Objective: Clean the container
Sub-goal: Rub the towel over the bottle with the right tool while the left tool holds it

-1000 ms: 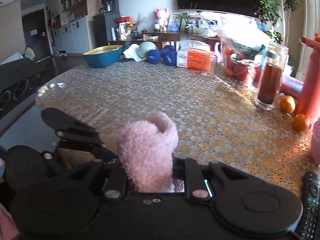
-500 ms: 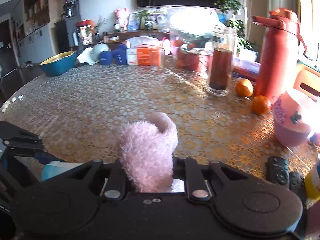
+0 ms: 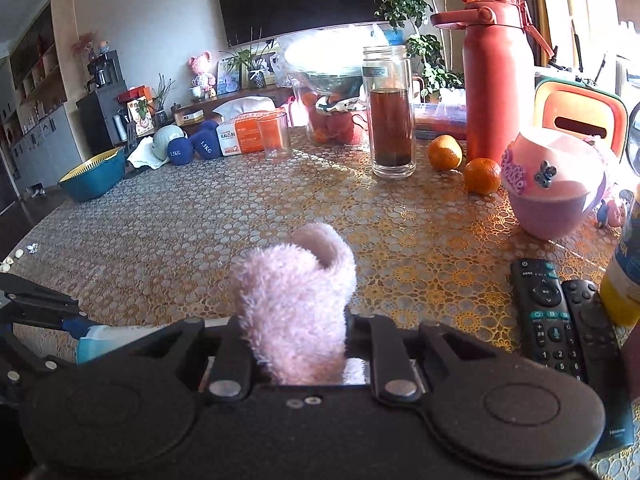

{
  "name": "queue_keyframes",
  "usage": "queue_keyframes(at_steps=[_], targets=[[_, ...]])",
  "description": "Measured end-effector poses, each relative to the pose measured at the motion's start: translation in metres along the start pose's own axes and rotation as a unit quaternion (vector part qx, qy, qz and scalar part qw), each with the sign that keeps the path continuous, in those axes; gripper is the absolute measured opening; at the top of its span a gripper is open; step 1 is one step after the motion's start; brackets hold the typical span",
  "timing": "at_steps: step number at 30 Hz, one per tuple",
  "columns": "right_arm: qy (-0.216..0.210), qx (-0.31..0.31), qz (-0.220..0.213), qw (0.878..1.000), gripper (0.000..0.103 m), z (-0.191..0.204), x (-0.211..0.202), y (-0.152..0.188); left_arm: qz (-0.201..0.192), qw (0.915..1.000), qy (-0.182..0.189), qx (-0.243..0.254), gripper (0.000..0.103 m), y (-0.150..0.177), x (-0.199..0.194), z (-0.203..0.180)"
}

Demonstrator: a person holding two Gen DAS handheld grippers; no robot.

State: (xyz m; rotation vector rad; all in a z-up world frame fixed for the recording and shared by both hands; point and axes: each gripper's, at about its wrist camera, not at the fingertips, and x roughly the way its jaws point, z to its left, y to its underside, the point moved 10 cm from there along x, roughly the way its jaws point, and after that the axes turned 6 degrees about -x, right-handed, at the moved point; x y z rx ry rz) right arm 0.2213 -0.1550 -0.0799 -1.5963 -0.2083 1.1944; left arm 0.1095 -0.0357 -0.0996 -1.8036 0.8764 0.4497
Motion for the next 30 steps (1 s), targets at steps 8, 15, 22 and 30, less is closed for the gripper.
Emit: queue_keyframes(at_steps=[8, 15, 22, 30], targets=[[0.021, -0.017, 0.008, 1.000, 0.019, -0.005, -0.009, 0.005, -0.001, 0.9999, -0.008, 0.014, 0.059, 0.002, -0.001, -0.002], [0.069, -0.012, 0.017, 0.997, 0.017, -0.028, -0.021, 0.008, 0.001, 0.9997, -0.011, 0.021, 0.059, 0.004, -0.001, -0.001], [-0.023, -0.050, -0.056, 0.997, 0.017, 0.027, -0.050, -0.042, -0.003, 0.9995, -0.018, 0.028, 0.059, 0.002, -0.002, 0.000], [-0.161, -0.120, -0.049, 0.978, 0.017, 0.114, -0.049, -0.050, -0.010, 0.9992, -0.027, 0.029, 0.059, -0.001, -0.004, 0.007]])
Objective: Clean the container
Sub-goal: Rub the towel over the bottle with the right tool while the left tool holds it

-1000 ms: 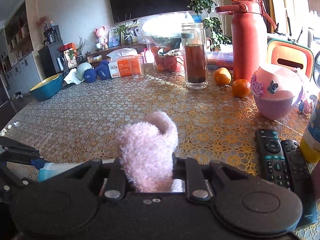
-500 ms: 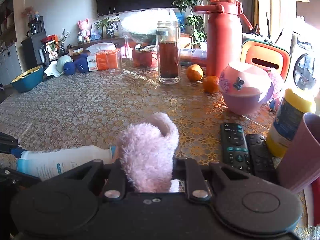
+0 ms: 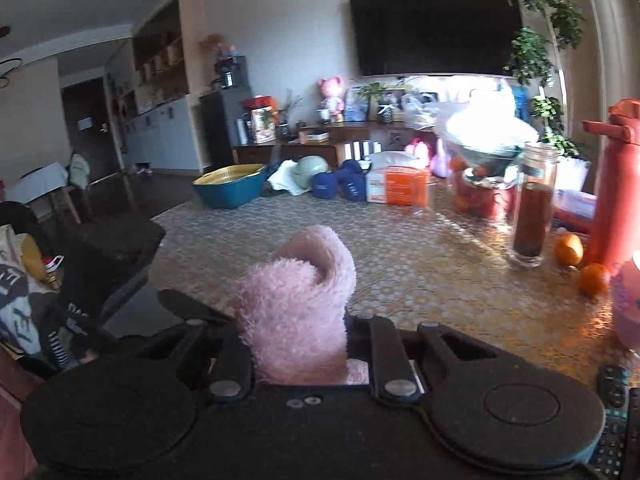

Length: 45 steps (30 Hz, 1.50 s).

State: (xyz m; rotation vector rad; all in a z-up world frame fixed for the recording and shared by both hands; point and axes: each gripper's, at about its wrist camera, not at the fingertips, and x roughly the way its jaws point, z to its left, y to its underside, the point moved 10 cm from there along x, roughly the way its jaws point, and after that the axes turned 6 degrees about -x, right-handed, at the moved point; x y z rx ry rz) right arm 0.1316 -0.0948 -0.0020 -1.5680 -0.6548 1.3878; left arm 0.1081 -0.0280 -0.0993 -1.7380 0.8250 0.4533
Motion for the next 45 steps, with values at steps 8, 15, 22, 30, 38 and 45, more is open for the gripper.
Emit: queue_keyframes(at_steps=[8, 15, 22, 30, 38, 45], targets=[[-0.028, -0.017, 0.057, 0.998, 0.017, 0.019, 0.032, 0.026, -0.008, 0.9997, -0.012, 0.020, 0.059, -0.001, 0.000, -0.001], [0.003, -0.012, 0.082, 0.997, 0.017, -0.004, 0.046, 0.035, -0.013, 0.9987, -0.022, 0.045, 0.059, 0.000, 0.000, -0.005], [0.054, 0.005, 0.101, 0.993, 0.018, -0.043, 0.049, 0.045, -0.008, 0.9984, -0.023, 0.052, 0.059, 0.004, 0.002, -0.004], [0.105, 0.042, 0.099, 0.989, 0.018, -0.081, 0.036, 0.055, -0.008, 0.9984, -0.021, 0.052, 0.059, 0.004, 0.002, -0.004], [0.129, 0.118, 0.071, 0.982, 0.019, -0.106, 0.018, 0.071, -0.013, 0.9986, -0.019, 0.048, 0.059, 0.001, 0.001, -0.004], [0.140, 0.133, 0.048, 0.980, 0.020, -0.105, 0.013, 0.076, -0.009, 0.9999, 0.006, 0.006, 0.059, -0.001, -0.001, 0.001]])
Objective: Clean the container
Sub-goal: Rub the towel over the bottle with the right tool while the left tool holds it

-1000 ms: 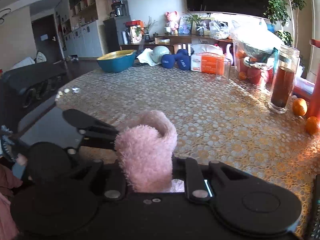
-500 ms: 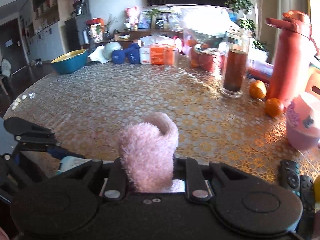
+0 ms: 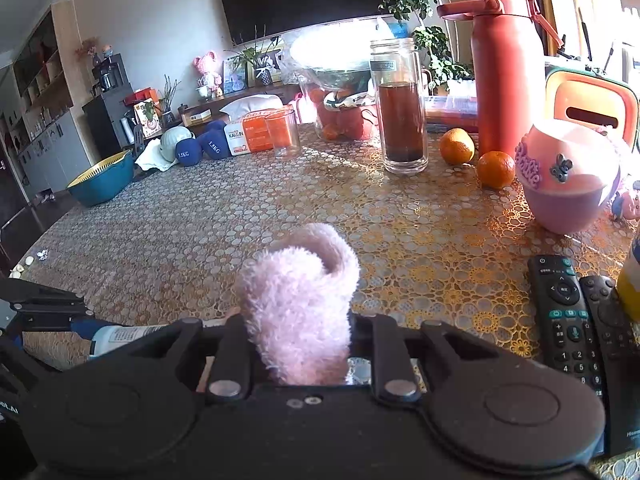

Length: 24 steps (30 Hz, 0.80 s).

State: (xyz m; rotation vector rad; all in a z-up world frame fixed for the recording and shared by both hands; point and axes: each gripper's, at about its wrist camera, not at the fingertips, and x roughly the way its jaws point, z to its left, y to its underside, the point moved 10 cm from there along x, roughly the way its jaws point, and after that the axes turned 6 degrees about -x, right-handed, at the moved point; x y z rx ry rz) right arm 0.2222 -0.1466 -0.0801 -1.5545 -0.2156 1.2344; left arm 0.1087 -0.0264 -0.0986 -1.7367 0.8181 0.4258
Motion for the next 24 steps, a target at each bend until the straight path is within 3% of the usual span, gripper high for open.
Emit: queue_keyframes(at_steps=[11, 15, 18, 24], targets=[[0.038, -0.043, 0.007, 0.998, 0.018, 0.005, -0.009, 0.000, 0.000, 1.0000, -0.006, 0.004, 0.059, 0.003, 0.000, -0.002], [0.076, -0.051, 0.006, 0.996, 0.017, -0.007, -0.025, -0.004, -0.002, 0.9999, -0.010, 0.013, 0.059, 0.004, -0.001, -0.004], [0.056, -0.053, -0.024, 0.997, 0.017, 0.000, -0.043, -0.020, -0.005, 0.9997, -0.013, 0.020, 0.059, 0.004, -0.001, -0.005], [-0.045, -0.104, -0.061, 0.992, 0.017, 0.056, -0.057, -0.046, -0.007, 0.9988, -0.024, 0.043, 0.059, 0.004, -0.001, -0.009]])
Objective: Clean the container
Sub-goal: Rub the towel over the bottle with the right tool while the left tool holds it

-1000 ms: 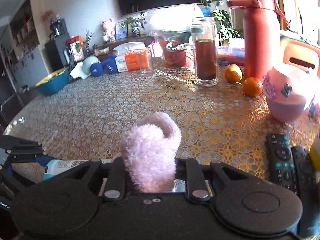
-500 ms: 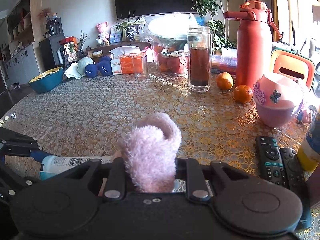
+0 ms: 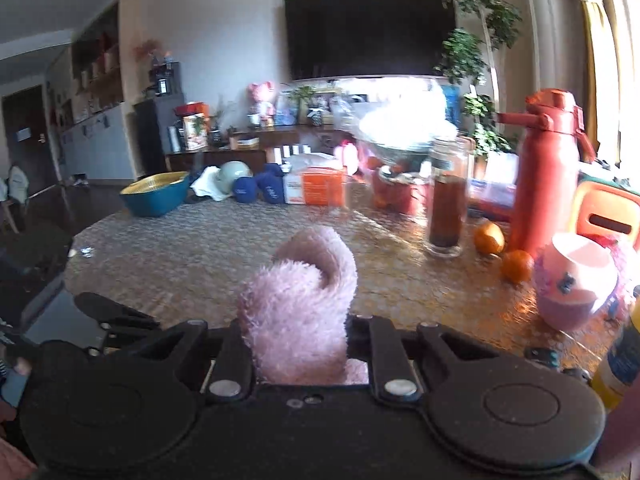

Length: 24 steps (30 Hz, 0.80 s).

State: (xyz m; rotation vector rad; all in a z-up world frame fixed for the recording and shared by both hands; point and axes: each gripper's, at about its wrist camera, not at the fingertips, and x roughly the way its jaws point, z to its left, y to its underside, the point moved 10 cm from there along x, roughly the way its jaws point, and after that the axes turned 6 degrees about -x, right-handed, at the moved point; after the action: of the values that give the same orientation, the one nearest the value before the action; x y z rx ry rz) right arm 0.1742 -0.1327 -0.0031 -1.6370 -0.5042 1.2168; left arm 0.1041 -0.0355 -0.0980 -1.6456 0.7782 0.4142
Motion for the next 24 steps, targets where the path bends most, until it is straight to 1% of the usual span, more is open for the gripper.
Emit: queue_keyframes(at_steps=[3, 7, 11, 14, 17, 20, 22, 24], targets=[[-0.049, -0.031, 0.006, 0.998, 0.017, 0.029, 0.010, -0.005, -0.002, 0.9999, -0.004, 0.010, 0.059, 0.001, 0.000, -0.001], [-0.103, -0.052, 0.025, 0.993, 0.016, 0.057, 0.025, 0.001, -0.006, 0.9997, -0.008, 0.023, 0.059, 0.001, -0.001, -0.002], [-0.133, -0.069, 0.051, 0.987, 0.016, 0.075, 0.035, 0.014, -0.007, 0.9996, -0.010, 0.024, 0.059, 0.001, -0.001, -0.002], [-0.132, -0.074, 0.070, 0.986, 0.017, 0.077, 0.044, 0.027, -0.004, 0.9994, -0.014, 0.032, 0.059, 0.003, -0.001, -0.004], [-0.127, -0.075, 0.079, 0.986, 0.017, 0.076, 0.050, 0.032, 0.000, 0.9989, -0.019, 0.041, 0.059, 0.006, 0.001, -0.005], [-0.102, -0.088, 0.092, 0.987, 0.017, 0.068, 0.058, 0.038, -0.001, 0.9988, -0.021, 0.045, 0.059, 0.007, 0.001, -0.005], [-0.098, -0.070, 0.093, 0.988, 0.017, 0.058, 0.060, 0.038, -0.001, 0.9989, -0.019, 0.043, 0.059, 0.006, 0.001, -0.004], [-0.077, -0.070, 0.095, 0.990, 0.017, 0.047, 0.062, 0.039, -0.001, 0.9989, -0.018, 0.043, 0.059, 0.006, 0.001, -0.003]])
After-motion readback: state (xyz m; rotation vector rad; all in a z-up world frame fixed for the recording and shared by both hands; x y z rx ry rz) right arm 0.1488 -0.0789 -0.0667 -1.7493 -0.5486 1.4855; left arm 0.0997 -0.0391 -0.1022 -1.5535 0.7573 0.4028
